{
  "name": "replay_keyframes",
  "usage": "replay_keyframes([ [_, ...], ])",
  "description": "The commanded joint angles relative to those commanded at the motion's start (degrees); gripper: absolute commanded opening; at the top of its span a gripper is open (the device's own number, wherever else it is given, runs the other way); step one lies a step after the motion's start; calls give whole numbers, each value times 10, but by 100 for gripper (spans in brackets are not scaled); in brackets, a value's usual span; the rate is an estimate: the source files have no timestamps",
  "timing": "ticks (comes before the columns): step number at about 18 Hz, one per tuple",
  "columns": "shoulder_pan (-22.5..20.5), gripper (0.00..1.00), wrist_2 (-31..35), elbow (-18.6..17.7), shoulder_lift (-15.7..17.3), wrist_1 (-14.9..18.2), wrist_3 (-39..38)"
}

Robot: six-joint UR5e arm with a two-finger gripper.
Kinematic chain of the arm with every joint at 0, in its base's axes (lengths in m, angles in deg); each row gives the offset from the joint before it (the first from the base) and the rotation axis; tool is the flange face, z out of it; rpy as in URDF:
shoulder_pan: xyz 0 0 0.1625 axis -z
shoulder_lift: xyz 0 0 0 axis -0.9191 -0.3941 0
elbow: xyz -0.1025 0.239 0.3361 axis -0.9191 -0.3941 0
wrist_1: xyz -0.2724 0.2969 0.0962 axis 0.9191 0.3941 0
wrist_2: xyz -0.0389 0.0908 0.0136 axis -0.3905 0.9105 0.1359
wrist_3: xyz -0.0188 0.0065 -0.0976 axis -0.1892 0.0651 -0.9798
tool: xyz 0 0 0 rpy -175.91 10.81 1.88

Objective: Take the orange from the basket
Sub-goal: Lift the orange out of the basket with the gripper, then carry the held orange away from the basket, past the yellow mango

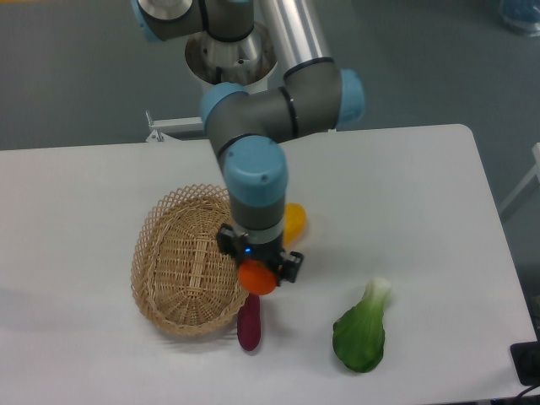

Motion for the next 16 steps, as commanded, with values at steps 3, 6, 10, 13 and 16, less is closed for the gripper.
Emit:
replay_keyframes([
  [3,-33,55,-1,0,0,1,48],
  [6,-69,55,0,18,0,1,98],
  [10,-108,55,0,20,-4,-5,187],
  [13,-125,55,0,31,-11,-5,221],
  [16,-130,55,1,38,-19,-8,234],
])
